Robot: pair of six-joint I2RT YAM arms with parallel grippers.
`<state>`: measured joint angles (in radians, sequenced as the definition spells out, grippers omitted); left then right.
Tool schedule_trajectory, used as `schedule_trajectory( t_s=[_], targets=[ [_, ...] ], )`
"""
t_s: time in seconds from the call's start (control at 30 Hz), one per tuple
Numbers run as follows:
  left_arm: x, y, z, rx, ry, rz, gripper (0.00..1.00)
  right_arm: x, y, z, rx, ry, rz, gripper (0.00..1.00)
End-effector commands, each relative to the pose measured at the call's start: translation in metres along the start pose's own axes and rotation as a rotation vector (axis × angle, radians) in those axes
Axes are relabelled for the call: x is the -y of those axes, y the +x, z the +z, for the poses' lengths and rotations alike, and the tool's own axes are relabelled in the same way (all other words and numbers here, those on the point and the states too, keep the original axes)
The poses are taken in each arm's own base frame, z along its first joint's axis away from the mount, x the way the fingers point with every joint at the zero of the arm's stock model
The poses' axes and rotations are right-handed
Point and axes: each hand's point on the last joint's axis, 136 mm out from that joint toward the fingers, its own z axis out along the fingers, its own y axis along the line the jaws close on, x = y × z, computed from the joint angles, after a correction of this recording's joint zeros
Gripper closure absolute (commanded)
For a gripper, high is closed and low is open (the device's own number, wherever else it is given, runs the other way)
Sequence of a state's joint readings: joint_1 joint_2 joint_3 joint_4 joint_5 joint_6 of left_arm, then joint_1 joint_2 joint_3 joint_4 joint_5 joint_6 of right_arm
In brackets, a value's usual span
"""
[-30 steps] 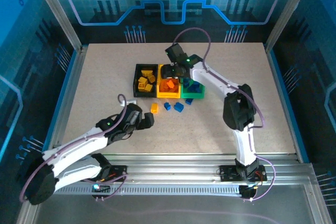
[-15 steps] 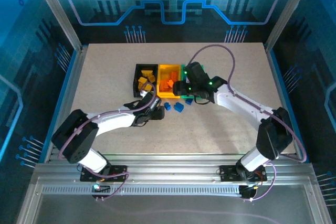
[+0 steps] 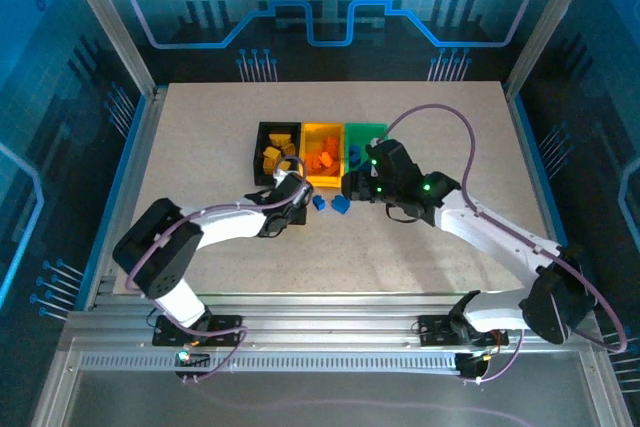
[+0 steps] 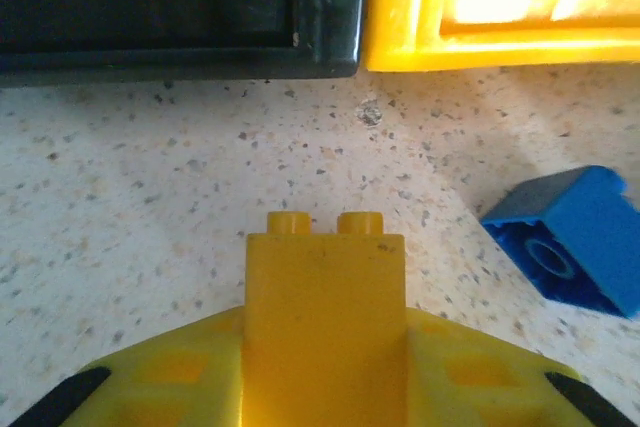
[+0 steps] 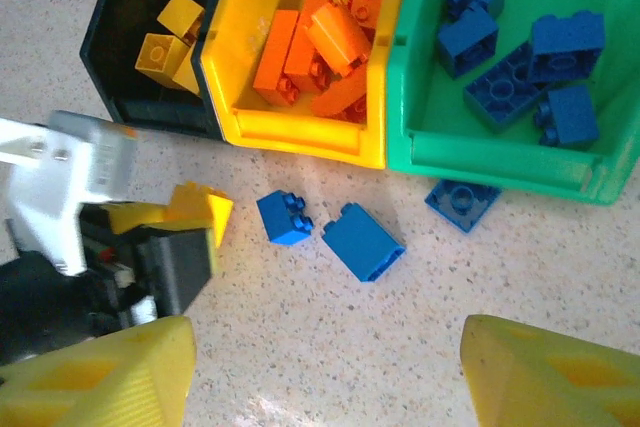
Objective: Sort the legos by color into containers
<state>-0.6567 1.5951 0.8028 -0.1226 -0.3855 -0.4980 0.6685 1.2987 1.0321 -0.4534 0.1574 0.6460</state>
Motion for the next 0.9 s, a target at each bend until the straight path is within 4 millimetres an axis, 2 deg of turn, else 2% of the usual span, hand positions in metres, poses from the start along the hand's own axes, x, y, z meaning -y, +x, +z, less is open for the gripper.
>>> schedule_trajectory(
  t_s=[0.0, 0.1, 0.2, 0.3, 0.37, 0.5, 0.57, 0.6, 0.67, 0.77, 0.87],
  targets=[
    [0.005, -0.027, -0.044, 0.108, 0.072, -0.064, 0.66, 0.005, 0.008, -0.006, 0.016, 0.01, 0.019, 0.28],
    [-0.002, -0.058, -0.072, 0.178, 0.102, -0.123, 0.66, 0.013, 0.018, -0.005, 0.006, 0.018, 0.023, 0.27],
    [-0.016, -0.096, -0.078, 0.202, 0.09, -0.185, 0.66, 0.018, 0.027, -0.001, -0.018, 0.028, 0.023, 0.28],
    [-0.029, -0.13, -0.061, 0.187, 0.047, -0.229, 0.66, 0.021, 0.035, 0.004, -0.042, 0.035, 0.021, 0.27],
    [-0.036, -0.145, -0.043, 0.162, 0.011, -0.255, 0.66, 0.024, 0.039, 0.007, -0.056, 0.041, 0.019, 0.27],
    [-0.04, -0.159, -0.004, 0.091, -0.026, -0.295, 0.65, 0.033, 0.049, 0.012, -0.094, 0.075, 0.013, 0.27],
    [-0.042, -0.161, 0.01, 0.048, -0.041, -0.313, 0.53, 0.037, 0.055, 0.018, -0.123, 0.09, 0.011, 0.27],
    [-0.041, -0.163, 0.015, 0.03, -0.032, -0.329, 0.43, 0.037, 0.058, 0.022, -0.138, 0.093, 0.007, 0.27],
    [-0.033, -0.167, 0.013, 0.023, 0.015, -0.345, 0.25, 0.036, 0.062, 0.03, -0.162, 0.085, 0.0, 0.25],
    [-0.013, -0.177, -0.013, 0.083, 0.113, -0.344, 0.01, 0.034, 0.064, 0.046, -0.183, 0.08, -0.008, 0.24],
    [0.008, -0.181, -0.054, 0.151, 0.193, -0.304, 0.01, 0.025, 0.063, 0.064, -0.205, 0.055, -0.016, 0.23]
  ],
)
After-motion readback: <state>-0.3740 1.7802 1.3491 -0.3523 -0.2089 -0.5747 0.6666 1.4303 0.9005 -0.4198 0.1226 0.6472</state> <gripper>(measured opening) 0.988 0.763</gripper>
